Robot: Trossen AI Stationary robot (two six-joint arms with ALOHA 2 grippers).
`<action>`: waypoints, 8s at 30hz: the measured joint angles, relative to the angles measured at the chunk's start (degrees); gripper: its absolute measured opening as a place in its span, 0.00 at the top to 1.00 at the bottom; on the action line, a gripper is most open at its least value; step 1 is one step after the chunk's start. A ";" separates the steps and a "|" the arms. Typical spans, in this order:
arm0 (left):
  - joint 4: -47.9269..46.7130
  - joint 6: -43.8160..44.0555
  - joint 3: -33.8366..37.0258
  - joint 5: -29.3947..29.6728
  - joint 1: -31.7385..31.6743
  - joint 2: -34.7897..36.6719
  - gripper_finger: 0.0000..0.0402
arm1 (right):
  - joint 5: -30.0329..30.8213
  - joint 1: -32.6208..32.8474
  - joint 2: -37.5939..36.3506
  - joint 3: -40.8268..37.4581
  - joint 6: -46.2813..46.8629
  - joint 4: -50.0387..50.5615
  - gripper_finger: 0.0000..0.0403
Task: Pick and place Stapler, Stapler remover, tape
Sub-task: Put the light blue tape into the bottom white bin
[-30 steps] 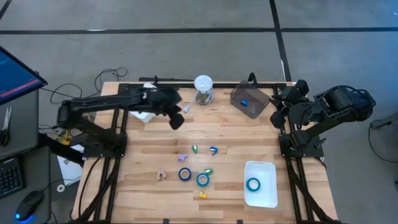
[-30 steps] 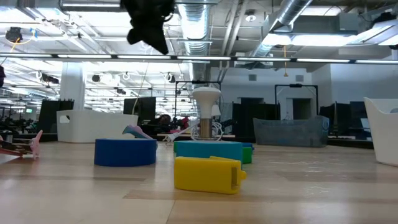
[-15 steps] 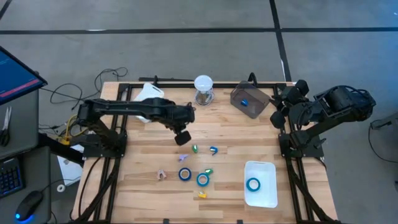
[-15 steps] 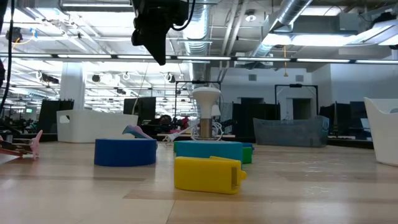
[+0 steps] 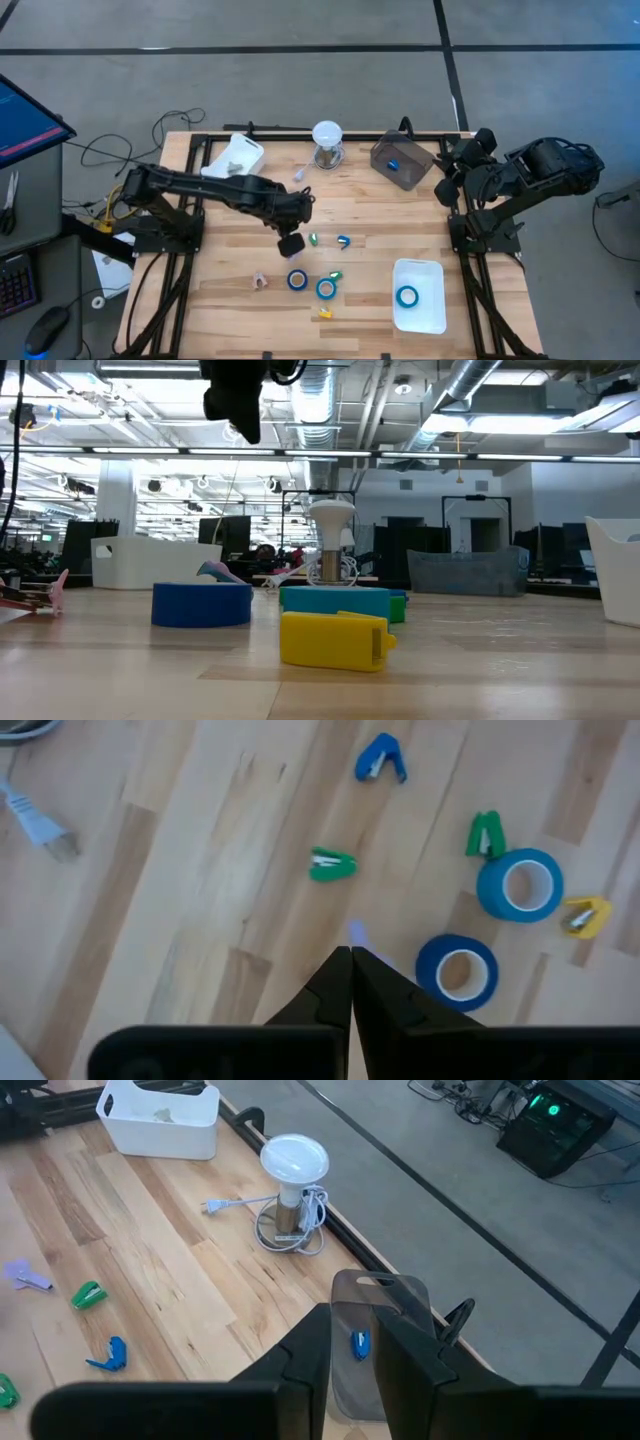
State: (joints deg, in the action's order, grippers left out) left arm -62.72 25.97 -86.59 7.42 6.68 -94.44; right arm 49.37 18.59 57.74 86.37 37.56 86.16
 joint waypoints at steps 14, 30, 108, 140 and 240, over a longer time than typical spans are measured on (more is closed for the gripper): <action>4.61 -0.13 0.02 -0.04 1.60 2.53 0.99 | -8.08 -0.01 0.00 0.00 -0.48 0.09 0.84; 15.24 -0.15 0.11 -0.19 1.50 9.08 0.99 | -8.87 -0.01 0.00 0.00 -3.02 0.12 0.84; 20.91 -2.12 25.24 16.59 19.49 43.46 0.99 | -45.05 0.80 36.39 -0.02 -11.30 -58.71 1.00; 20.68 -2.14 25.24 14.58 19.88 45.36 0.99 | -44.37 3.90 55.04 7.29 -10.99 -46.77 0.76; 20.51 -2.15 25.24 14.58 19.88 45.34 0.99 | -51.39 1.97 63.58 2.08 -13.37 -54.89 0.82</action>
State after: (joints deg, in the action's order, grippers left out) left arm -42.21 23.83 -61.34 22.00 26.57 -49.10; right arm -2.03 20.56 121.32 88.44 24.19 31.27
